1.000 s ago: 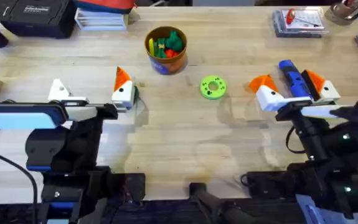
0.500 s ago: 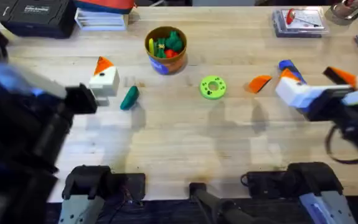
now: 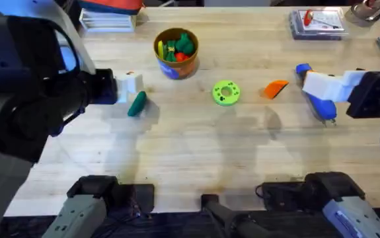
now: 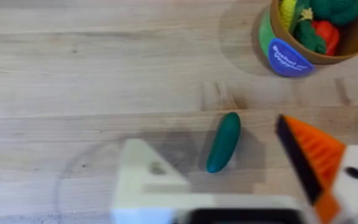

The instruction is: Pick up the gripper from the table and insert it into the empty holder that is missing its gripper. Then pick up a screw, insert it into the mounting hole, and use the screwdriver to tighten it. Finally, clean up the table by picking up the vegetable and placing it into the bucket.

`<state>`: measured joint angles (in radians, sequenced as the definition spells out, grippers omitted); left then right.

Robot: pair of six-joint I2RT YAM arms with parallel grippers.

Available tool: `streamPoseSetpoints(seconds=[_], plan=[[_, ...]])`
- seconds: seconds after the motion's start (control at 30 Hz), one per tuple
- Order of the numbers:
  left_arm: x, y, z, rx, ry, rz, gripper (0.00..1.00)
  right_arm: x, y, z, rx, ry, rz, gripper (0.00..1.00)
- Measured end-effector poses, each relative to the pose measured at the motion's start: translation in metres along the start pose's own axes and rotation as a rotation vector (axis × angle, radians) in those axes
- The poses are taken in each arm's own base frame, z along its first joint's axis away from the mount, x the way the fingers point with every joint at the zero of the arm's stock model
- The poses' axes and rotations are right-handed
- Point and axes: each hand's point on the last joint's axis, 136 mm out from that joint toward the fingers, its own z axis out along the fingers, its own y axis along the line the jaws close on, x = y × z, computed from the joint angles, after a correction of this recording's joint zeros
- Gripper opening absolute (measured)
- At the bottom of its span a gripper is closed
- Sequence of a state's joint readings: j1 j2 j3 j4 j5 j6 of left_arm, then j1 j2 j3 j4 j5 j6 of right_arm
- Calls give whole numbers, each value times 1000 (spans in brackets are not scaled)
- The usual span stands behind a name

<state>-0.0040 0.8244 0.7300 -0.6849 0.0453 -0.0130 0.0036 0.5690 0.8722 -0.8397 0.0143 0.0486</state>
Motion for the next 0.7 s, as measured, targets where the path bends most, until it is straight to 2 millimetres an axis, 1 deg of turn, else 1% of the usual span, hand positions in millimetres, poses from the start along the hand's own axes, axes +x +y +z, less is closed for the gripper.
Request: streamPoseSetpoints(seconds=[0.17,0.2,0.23,0.37,0.4,0.43,0.5,0.63,0.67,0.7], plan=[[5,-6,5,35,32,0,141,4,0,0,1,15,0,994],[6,-7,5,41,35,10,73,4,0,0,1,16,1,994],[6,-8,5,51,35,13,216,4,0,0,1,15,1,994],[2,-22,1,127,11,66,855,4,0,0,1,15,0,994],[-1,-26,-1,149,-7,74,947,4,0,0,1,16,0,994],[-6,-31,-3,174,-32,87,976,4,0,0,1,15,0,994],[-18,-41,-9,229,-94,110,985,4,0,0,1,16,0,994],[-55,-66,-26,364,-267,165,986,4,0,0,1,16,0,994],[-68,-79,-35,435,-337,198,986,4,0,0,1,16,1,994],[-68,-81,-37,452,-338,202,986,4,0,0,1,16,0,994]])
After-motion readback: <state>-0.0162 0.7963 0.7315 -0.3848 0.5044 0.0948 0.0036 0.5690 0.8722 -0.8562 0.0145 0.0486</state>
